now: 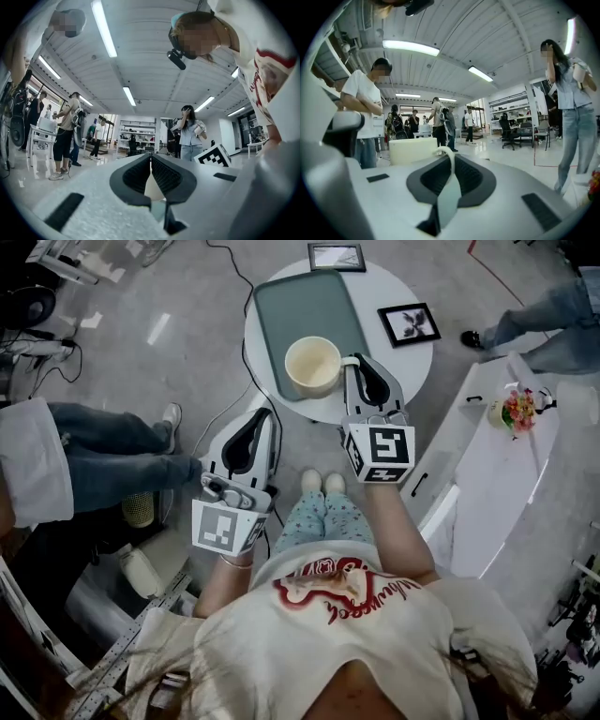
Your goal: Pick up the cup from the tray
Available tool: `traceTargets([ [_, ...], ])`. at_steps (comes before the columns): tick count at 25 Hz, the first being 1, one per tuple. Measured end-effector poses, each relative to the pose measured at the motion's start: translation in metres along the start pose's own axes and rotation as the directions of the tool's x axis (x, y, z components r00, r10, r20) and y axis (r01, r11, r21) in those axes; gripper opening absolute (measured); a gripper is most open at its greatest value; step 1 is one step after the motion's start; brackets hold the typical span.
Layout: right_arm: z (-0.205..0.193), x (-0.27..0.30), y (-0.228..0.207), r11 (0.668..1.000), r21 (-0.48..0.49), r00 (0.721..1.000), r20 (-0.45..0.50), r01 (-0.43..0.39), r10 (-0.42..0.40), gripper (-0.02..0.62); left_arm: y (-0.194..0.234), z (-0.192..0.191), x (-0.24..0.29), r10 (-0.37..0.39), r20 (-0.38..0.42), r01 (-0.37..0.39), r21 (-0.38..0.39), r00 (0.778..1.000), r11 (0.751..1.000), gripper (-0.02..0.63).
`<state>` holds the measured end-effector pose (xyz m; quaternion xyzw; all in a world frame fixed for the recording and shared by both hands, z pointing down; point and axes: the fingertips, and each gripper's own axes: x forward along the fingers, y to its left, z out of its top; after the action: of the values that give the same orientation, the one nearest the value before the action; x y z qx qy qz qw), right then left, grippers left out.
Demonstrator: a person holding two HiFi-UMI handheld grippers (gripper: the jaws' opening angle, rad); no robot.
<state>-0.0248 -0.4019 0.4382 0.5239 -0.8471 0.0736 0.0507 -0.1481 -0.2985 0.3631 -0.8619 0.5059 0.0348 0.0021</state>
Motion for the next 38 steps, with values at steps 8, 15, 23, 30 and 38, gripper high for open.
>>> traceTargets([
  [8, 0.124, -0.05, 0.023, 0.989, -0.045, 0.986, 0.088, -0.139, 0.142, 0.04, -0.01, 0.082, 0.004, -0.017, 0.104, 0.007, 0.098, 0.994, 0.995, 0.021],
  [15, 0.15, -0.081, 0.029, 0.981, -0.034, 0.972, 0.135, -0.188, 0.191, 0.04, -0.025, 0.1, -0.008, 0.01, 0.131, -0.024, 0.105, 0.991, 0.994, 0.021],
  [23, 0.142, -0.106, 0.01, 0.971, 0.042, 0.954, 0.201, -0.237, 0.224, 0.041, -0.054, 0.091, -0.023, 0.051, 0.133, -0.07, 0.136, 0.99, 0.988, 0.021],
  [30, 0.139, -0.145, 0.037, 0.968, 0.01, 0.942, 0.23, -0.253, 0.244, 0.041, -0.082, 0.097, -0.072, 0.041, 0.143, -0.061, 0.138, 0.989, 0.988, 0.021],
  [38, 0.123, -0.263, 0.056, 0.98, 0.034, 0.952, 0.246, -0.197, 0.183, 0.041, -0.159, 0.09, -0.153, -0.031, 0.124, 0.015, 0.13, 0.992, 0.991, 0.021],
])
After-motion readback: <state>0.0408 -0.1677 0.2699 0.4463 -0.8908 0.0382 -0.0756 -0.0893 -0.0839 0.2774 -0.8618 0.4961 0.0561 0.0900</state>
